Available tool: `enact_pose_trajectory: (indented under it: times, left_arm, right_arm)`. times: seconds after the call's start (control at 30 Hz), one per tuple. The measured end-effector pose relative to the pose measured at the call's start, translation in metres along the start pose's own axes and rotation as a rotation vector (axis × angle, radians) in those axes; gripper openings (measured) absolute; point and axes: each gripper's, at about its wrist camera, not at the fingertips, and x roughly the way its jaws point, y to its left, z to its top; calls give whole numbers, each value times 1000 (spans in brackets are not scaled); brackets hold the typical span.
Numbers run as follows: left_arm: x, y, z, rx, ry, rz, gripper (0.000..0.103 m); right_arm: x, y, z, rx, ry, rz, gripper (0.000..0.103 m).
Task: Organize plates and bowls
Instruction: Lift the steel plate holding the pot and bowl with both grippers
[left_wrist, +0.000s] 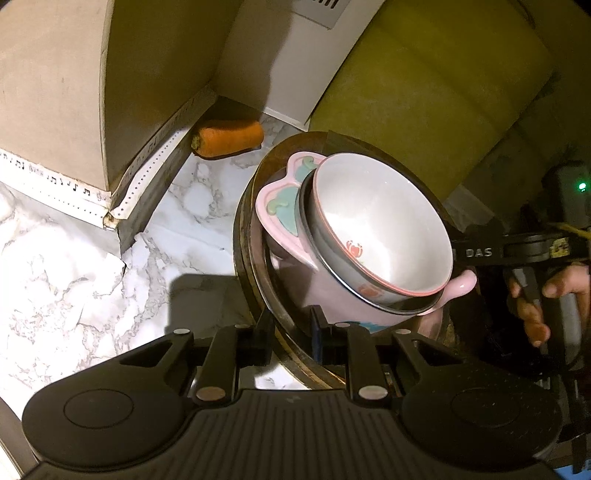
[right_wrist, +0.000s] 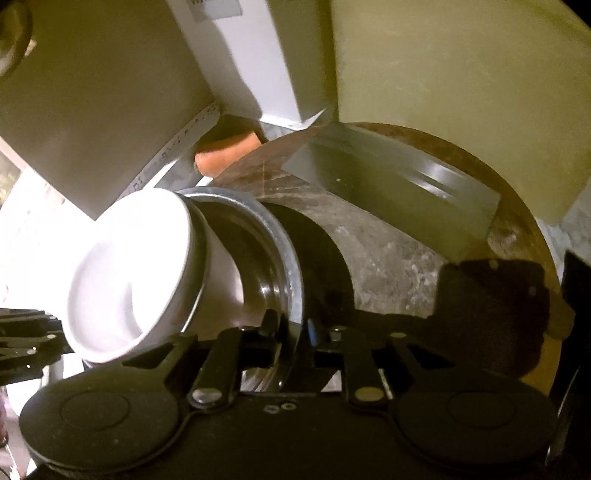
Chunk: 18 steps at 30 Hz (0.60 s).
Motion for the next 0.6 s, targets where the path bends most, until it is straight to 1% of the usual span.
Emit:
enact_pose_trajectory:
  times: [0.07,0.1,0.13,0.2,0.23,0.3,0.43,0.5,0.6]
  left_arm:
    - [1,2,0,-13,3,-7,20]
    - [0,1,0,-6,1,-4,20]
    - [0,-1,-1,6,-1,3,20]
    - [0,-4,-1,6,-3,15,20]
    - [0,-5,-1,4,-3,20,20]
    - [0,-6,-2,3,-9,28,19]
    - [-1,-7,-4,10,-13,52,19]
    - [-3,-5,-3,-3,-15,54,18]
    - [-9,-3,-4,-6,-26,50,18]
  right_arm:
    - [8,-2,3,-1,5,5,21]
    - [9,-4,3,8,3,22,19]
    - [10,-6,4,17,3,30,19]
    - [11,-6,3,18,0,39,13]
    - [11,-5,1,12,-3,41,14]
    - [10,-2,-1,7,-14,25,14]
    - [6,2,-4,38,-44,1,13]
    - [3,9,-6,18,-50,-20,13]
    - [-2,14,-6,17,-49,-24,12]
